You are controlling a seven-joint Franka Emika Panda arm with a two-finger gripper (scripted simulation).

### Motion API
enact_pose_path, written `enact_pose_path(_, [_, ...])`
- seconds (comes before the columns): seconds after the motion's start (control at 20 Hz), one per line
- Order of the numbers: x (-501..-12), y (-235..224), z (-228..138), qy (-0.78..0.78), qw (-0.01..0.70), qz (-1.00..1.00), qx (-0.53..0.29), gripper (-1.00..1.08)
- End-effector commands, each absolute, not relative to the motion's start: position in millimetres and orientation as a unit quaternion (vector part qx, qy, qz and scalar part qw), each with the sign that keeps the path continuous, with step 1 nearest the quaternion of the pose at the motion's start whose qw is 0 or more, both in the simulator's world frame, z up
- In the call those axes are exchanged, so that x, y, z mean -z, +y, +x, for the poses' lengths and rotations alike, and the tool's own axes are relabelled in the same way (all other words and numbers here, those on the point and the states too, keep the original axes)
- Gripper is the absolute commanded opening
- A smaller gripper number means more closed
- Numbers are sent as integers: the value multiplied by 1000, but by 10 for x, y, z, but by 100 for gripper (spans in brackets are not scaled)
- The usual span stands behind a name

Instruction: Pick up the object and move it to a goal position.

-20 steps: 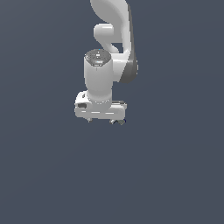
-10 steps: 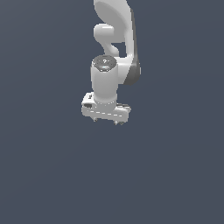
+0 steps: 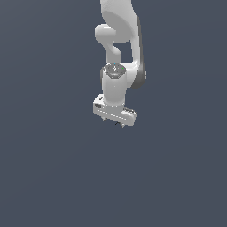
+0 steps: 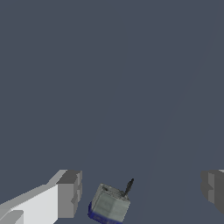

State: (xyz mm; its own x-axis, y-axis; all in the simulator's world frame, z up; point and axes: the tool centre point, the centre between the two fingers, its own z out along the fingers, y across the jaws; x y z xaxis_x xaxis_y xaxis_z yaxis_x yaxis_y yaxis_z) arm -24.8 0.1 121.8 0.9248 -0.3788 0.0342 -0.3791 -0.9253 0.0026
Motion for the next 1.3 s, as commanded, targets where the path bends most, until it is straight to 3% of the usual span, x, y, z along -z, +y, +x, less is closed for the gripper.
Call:
enact_pose_path(0.0, [-1131,75,-327,-223,3,975,-14,100])
enact_pose_path(0.7, [-733,383,-765,-368,-1,930,-3,100])
enact_pose_path(1.25, [-628,455,-904,-409,0,912,0,100])
